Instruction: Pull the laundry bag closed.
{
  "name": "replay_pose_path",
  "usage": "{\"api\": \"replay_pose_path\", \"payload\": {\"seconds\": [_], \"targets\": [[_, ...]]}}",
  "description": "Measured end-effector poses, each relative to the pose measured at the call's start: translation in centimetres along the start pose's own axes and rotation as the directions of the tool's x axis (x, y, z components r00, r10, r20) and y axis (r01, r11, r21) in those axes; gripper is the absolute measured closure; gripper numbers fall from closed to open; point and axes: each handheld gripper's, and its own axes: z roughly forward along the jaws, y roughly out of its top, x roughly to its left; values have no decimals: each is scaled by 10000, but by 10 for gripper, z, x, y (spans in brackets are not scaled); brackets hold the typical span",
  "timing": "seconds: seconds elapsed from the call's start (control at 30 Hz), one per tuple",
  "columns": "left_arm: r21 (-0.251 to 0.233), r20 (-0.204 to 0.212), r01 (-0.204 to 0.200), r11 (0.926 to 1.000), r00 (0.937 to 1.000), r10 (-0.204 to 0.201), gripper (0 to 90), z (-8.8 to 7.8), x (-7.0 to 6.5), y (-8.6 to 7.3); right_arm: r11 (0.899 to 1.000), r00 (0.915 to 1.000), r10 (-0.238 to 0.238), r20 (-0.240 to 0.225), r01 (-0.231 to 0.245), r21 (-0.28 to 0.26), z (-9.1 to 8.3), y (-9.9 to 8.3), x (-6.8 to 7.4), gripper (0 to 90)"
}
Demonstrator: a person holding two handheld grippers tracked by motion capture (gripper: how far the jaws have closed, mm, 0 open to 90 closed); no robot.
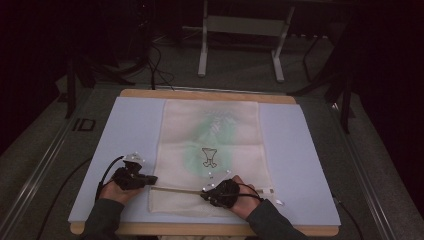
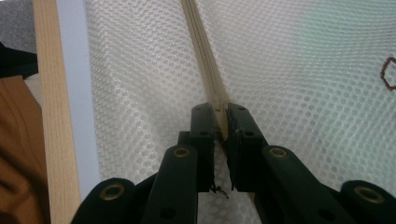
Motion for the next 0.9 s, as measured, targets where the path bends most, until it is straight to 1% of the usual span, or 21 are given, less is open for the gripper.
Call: {"api": "replay_pose_path", "payload": {"seconds": [0.2,0.27,0.57,0.9], "targets": [[2,22,4,10000,10000,-4,898,0,0,0,10000,10000,25,8,-25,-48,-1,-1,0,823],[3,39,8,10000,10000,-8,898,0,1,0,10000,10000,23,28,-24,12,-2,-2,0,823],[4,28,7,10000,10000,-7,898,0,0,0,9997,9996,263,126,-263,1,-11,-15,-4,823],[25,3,-24,10000,10000,24,898,0,0,0,9990,9987,437,244,-436,-34,-21,-23,-7,823]]}}
